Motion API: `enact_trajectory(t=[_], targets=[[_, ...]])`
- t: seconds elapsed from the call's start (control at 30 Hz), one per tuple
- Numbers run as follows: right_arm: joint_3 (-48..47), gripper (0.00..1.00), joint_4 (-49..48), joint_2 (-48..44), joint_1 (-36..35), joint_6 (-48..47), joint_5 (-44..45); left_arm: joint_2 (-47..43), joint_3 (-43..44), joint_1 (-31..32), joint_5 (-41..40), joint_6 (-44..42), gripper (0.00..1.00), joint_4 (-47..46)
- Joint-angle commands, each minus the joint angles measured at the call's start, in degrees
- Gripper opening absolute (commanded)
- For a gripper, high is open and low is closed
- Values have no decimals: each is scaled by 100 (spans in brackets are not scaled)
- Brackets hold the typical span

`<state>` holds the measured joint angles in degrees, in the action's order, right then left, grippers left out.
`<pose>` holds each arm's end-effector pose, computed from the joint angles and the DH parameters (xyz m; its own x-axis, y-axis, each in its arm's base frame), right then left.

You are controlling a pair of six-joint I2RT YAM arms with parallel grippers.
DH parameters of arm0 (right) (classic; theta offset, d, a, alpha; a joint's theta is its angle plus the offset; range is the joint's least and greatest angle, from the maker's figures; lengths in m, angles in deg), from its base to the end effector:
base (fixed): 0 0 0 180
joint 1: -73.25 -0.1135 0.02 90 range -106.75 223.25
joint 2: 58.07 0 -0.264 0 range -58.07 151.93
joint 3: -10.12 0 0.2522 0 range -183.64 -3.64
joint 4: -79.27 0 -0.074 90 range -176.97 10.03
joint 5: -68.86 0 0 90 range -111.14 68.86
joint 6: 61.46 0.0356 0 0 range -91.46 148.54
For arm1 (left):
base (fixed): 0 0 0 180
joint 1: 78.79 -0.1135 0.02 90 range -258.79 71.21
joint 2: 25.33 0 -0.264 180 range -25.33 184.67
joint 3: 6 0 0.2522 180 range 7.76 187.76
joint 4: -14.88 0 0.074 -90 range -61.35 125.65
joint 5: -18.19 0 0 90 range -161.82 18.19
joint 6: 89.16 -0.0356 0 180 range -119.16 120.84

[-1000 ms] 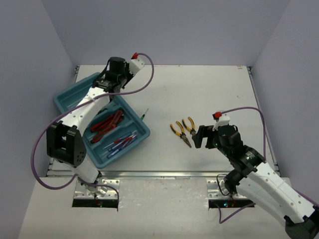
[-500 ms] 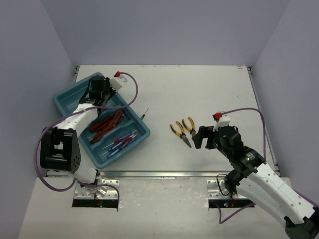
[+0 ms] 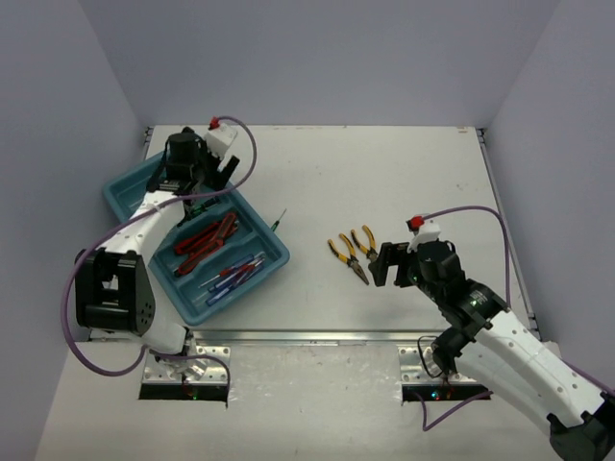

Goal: Sort the tools into containers

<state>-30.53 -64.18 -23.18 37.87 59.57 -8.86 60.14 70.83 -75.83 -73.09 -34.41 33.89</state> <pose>0.1249 0.0794 0.2341 -0.5725 0.2112 -0.7922 -0.1420 0.9261 0.3495 0.3451 -0.0171 0.2879 -0.3601 0.5964 -0.7174 0.2935 0.8024 0.5197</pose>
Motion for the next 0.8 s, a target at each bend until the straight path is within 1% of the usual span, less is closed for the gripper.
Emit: enact_trajectory(t=[0.0, 0.03, 0.1, 0.13, 0.17, 0.2, 0.3, 0.33, 0.37, 0.4, 0.43, 0.57, 0.63, 0.77], targets=[[-115, 98, -177, 141, 14, -81, 116, 67, 2126, 298, 970, 2297, 100, 1048], [-107, 98, -171, 141, 13, -80, 132, 172, 2329, 489, 995, 2387, 100, 1208], [-88, 98, -178, 120, 13, -77, 185, 699, 2919, 1351, 544, 2471, 100, 1701], [-70, 98, -178, 112, 13, -71, 200, 935, 3146, 1529, 332, 2562, 100, 2004], [-68, 98, -178, 108, 13, -71, 210, 1294, 3496, 1647, 310, 2695, 100, 2278], [-61, 98, -178, 115, 14, -71, 223, 1784, 3965, 1747, 257, 2854, 100, 3008], [-53, 98, -178, 146, 14, -63, 231, 2827, 4716, 1929, 169, 2993, 92, 3822], [-53, 97, -174, 153, 17, -62, 220, 3024, 4831, 1971, 175, 2997, 90, 4022], [-53, 97, -170, 158, 22, -62, 206, 3183, 4916, 2006, 189, 2998, 88, 4218], [-60, 97, -170, 172, 15, -69, 205, 3391, 5047, 2061, 176, 3004, 81, 4296], [-58, 97, -173, 173, 13, -74, 189, 3535, 5130, 2110, 165, 2993, 78, 4422], [-44, 96, -178, 154, 13, -80, 135, 4036, 5330, 2300, 6, 2919, 70, 4792], [-44, 96, -170, 158, 13, -80, 118, 4276, 5272, 2340, -23, 2901, 64, 4888], [-35, 95, -170, 132, 22, -80, 82, 4336, 4725, 2318, -153, 2915, 63, 4723]])
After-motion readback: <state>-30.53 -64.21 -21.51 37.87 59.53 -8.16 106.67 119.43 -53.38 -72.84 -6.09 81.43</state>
